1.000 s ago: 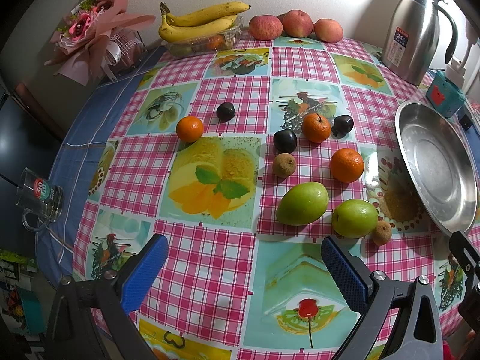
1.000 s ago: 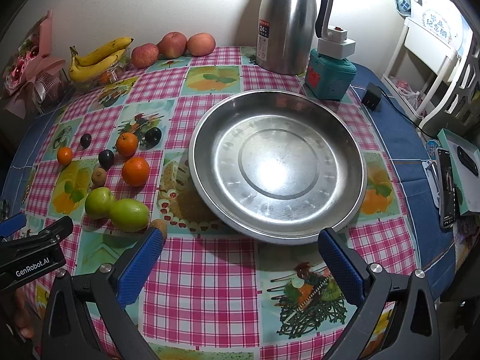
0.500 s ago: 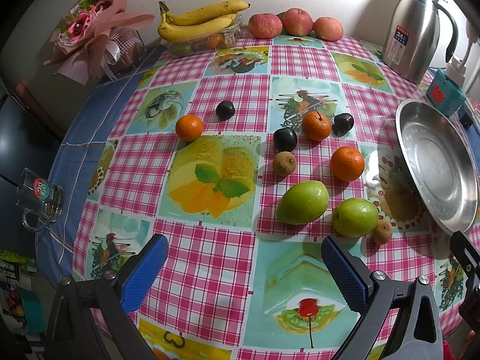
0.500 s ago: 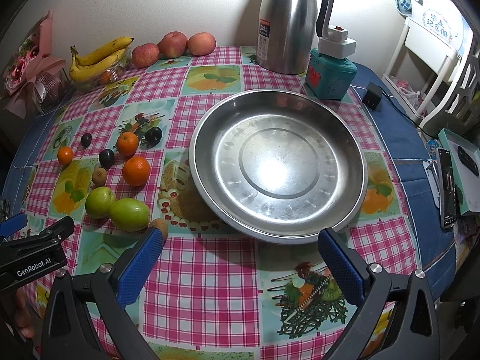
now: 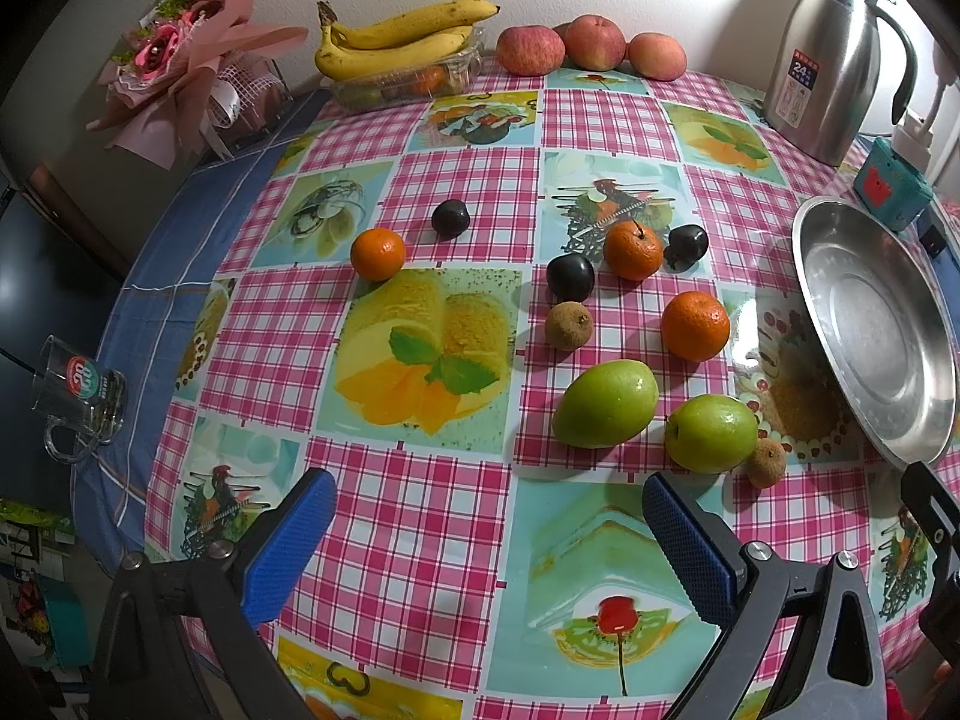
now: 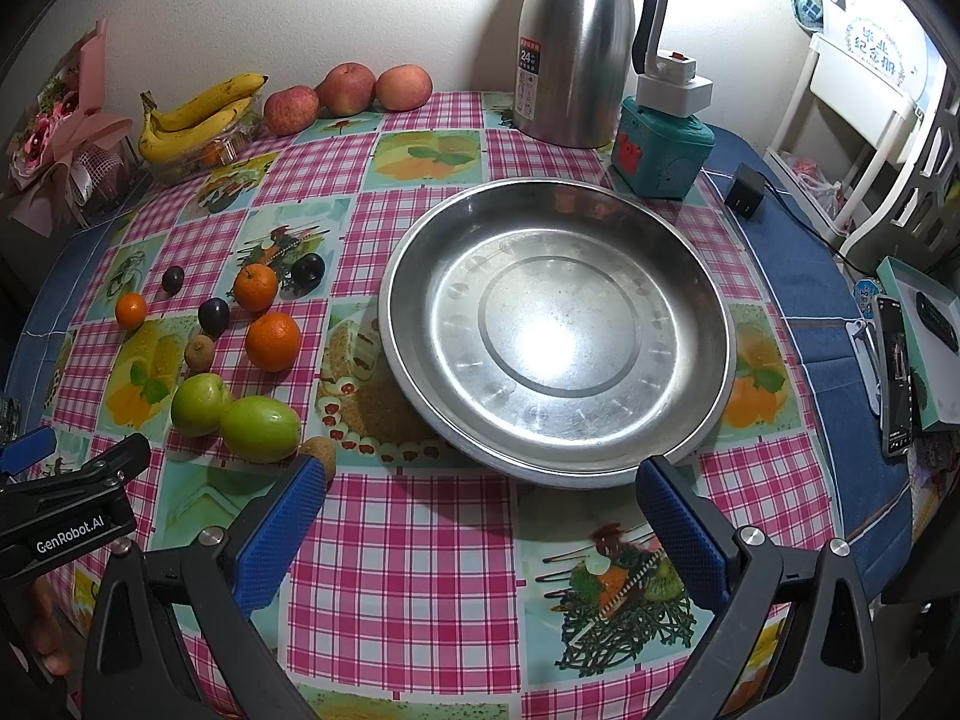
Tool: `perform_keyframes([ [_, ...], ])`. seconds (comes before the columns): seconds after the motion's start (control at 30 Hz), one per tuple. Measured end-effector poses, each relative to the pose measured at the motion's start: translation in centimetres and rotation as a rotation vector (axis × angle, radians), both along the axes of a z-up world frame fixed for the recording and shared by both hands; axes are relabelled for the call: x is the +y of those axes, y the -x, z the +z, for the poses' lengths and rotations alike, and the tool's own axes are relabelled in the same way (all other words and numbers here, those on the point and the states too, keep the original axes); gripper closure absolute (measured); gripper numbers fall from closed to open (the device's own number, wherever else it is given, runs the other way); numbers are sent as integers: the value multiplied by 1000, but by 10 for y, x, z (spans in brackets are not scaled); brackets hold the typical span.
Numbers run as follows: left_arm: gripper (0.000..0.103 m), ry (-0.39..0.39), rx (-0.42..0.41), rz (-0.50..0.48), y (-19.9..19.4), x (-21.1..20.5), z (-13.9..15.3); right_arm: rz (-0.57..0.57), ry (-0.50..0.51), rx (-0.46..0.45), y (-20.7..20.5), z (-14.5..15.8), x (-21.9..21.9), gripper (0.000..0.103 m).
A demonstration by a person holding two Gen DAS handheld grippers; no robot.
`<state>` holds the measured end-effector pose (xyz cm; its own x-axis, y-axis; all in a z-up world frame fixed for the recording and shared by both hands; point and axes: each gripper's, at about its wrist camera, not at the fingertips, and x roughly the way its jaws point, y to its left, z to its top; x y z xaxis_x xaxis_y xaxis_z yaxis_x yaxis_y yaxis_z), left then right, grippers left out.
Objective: Organize fruits
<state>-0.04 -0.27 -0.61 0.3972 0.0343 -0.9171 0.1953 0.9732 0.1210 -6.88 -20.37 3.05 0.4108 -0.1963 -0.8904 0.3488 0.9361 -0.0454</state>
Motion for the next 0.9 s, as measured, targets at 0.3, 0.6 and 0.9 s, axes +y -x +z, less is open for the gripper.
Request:
perform_keyframes([
  [0.3, 0, 28, -15, 41, -9, 2, 10, 16, -18, 19, -5, -4, 3, 0],
  [0.6, 0, 95, -38, 53, -38, -22, 37, 4, -78, 22, -26, -9, -5, 0],
  [0.9, 0, 144, 0, 70, -65, -39, 30, -19, -141, 36, -51, -19, -18, 0],
])
